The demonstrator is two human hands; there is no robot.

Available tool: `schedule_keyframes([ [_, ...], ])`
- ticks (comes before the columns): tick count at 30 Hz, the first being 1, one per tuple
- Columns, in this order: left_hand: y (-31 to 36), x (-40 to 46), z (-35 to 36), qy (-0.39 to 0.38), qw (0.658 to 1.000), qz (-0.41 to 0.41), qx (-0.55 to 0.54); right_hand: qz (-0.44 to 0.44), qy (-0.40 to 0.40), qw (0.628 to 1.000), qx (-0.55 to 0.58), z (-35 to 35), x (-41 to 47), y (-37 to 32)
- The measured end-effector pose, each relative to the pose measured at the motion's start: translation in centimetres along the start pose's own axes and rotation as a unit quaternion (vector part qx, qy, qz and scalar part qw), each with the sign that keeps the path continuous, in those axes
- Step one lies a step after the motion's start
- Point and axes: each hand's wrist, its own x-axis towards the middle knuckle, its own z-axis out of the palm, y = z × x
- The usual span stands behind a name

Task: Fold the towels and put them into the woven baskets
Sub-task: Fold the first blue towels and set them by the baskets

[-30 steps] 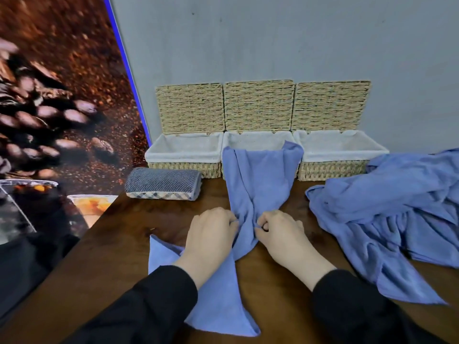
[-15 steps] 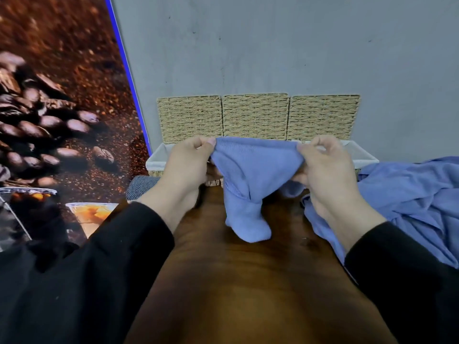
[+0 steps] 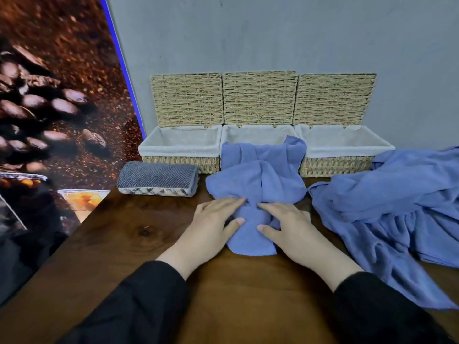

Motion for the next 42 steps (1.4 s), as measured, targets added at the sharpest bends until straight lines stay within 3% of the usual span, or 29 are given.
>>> schedule_keyframes([
  [5, 0.2, 0.3, -0.4, 0.008, 0.998, 0.057, -0.039, -0.081, 0.106, 0.989, 0.065, 0.2, -0.4, -0.6],
  [8, 0.4, 0.1, -1.0, 0.068, 0.986, 0.003, -0.15, -0.073, 0.136, 0.967, 0.202, -0.3, -1.0, -1.8],
  [11, 0.1, 0.2, -2.0, 0.107, 0.961, -0.056, -0.249, -0.066, 0.132, 0.96, 0.237, -0.2, -1.1, -2.6],
  [14, 0.0, 0.1, -2.4, 0.089, 0.962, -0.056, -0.251, -0.043, 0.137, 0.96, 0.242, -0.2, -1.0, -2.8],
  [18, 0.9, -0.3, -1.9, 0.007, 0.988, 0.044, -0.147, -0.017, 0.128, 0.958, 0.256, -0.5, -1.1, -2.7],
  [20, 0.9, -0.2, -1.5, 0.031, 0.99, 0.065, -0.125, -0.012, 0.118, 0.959, 0.259, -0.5, -1.2, -2.8],
  [24, 1.2, -0.1, -2.1, 0.104, 0.98, 0.012, -0.171, 0.014, 0.139, 0.948, 0.285, -0.7, -1.1, -2.5],
  [28, 0.9, -0.2, -2.7, 0.201, 0.947, -0.066, -0.242, 0.031, 0.199, 0.933, 0.298, -1.2, -1.0, -1.5],
  [33, -0.7, 0.3, -3.4, 0.288, 0.9, -0.098, -0.312, 0.065, 0.238, 0.892, 0.378, -2.5, -1.0, -0.4],
  [37, -1.3, 0.3, -4.0, 0.192, 0.919, -0.081, -0.335, 0.064, 0.252, 0.89, 0.375, -3.7, -1.7, 0.1],
  [42, -2.2, -0.4, -3.6, 0.152, 0.942, -0.113, -0.276, 0.058, 0.194, 0.936, 0.288, -4.4, -3.0, 0.9],
])
